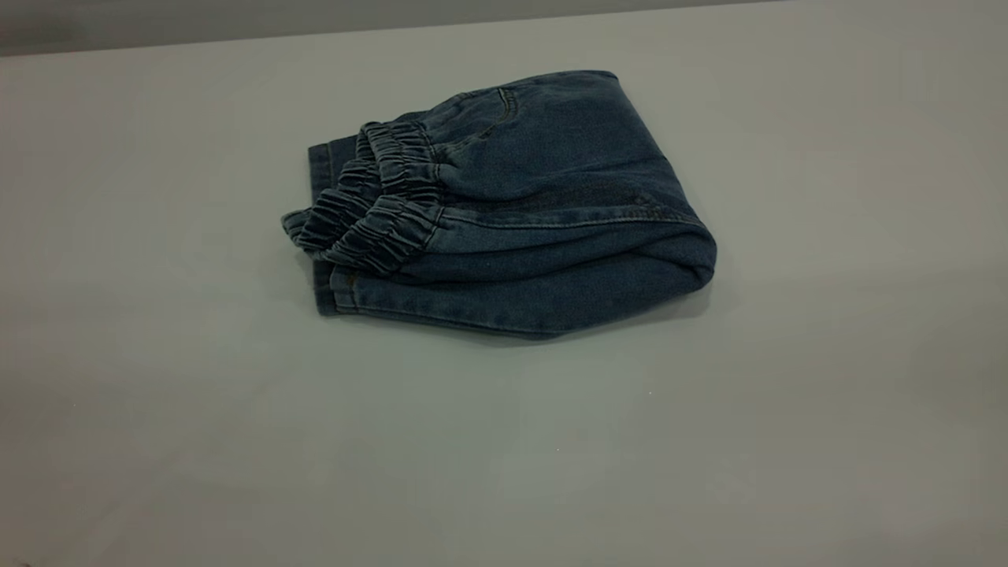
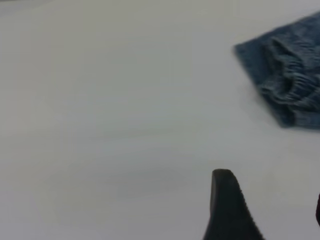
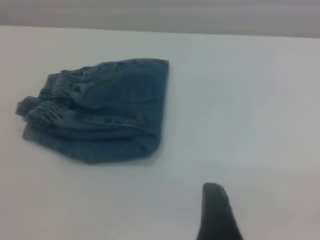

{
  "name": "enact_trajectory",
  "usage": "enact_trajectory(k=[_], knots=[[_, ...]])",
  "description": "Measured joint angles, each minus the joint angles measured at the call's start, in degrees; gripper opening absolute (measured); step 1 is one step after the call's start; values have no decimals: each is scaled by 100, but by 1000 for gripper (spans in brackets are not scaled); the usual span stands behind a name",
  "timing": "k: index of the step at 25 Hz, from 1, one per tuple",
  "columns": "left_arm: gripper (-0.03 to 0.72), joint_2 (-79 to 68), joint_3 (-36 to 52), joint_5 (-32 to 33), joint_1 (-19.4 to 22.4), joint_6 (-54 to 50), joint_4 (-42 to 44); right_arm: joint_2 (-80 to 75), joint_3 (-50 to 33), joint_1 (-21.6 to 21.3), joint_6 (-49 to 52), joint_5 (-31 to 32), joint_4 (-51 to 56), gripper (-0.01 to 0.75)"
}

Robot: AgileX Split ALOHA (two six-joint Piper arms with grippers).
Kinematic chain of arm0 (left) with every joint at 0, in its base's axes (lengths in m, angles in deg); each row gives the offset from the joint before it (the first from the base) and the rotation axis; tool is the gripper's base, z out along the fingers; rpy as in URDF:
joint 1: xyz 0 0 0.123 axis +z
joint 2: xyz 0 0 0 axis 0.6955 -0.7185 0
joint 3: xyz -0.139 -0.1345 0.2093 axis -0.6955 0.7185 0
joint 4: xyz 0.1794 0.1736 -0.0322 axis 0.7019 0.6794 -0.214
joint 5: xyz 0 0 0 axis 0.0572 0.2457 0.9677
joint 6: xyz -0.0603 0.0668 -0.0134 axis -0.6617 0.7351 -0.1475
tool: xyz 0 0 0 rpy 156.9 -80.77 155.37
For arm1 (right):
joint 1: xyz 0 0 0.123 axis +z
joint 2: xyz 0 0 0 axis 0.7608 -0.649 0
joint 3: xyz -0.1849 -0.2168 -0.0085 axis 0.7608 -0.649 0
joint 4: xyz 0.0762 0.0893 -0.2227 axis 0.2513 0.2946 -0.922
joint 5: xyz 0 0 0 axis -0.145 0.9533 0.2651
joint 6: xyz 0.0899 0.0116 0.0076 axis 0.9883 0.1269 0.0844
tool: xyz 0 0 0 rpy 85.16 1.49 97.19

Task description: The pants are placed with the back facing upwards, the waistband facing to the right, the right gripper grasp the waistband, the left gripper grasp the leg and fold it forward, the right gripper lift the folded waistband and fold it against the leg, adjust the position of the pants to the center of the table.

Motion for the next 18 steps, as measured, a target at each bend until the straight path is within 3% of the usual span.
enact_trajectory(k=[18], knots=[[388, 358, -2, -2, 107, 6, 12, -9, 0, 10, 0, -5, 12, 386]])
